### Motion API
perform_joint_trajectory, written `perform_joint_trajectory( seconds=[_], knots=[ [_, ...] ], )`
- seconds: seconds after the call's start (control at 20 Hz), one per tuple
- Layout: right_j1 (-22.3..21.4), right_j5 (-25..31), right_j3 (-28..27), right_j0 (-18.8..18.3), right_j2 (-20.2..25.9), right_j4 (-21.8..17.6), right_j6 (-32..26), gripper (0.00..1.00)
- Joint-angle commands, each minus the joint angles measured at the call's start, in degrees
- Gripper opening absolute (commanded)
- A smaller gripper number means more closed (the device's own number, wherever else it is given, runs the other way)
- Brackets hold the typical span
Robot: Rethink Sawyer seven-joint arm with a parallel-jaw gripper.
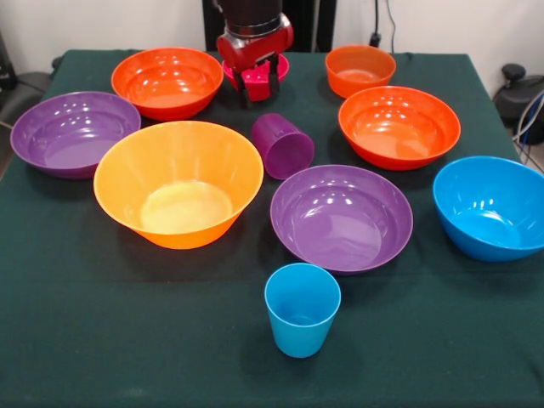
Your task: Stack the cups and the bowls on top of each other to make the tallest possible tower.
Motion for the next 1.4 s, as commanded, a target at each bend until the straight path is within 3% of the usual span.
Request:
perform_joint_trajectory(
  seconds=[0.05, 0.25, 0.45, 0.65, 1.1, 1.4],
  knots=[
    [-0.5, 4.7, 0.9, -2.8, 3.3, -4.4, -9.2, 1.0],
    [-1.3, 4.9, 2.3, -4.3, 3.2, -4.9, -9.3, 1.0],
    [0.6, 4.2, 1.7, -4.3, 2.6, -6.3, -8.4, 1.0],
    [3.4, 3.6, -0.4, -2.2, 1.7, -7.1, -5.9, 1.0],
    [3.8, 0.9, 0.1, 2.4, 0.2, -7.3, -0.3, 1.0],
    [1.5, -1.6, 3.5, 2.2, -1.8, -8.7, 0.7, 1.0]
  ],
)
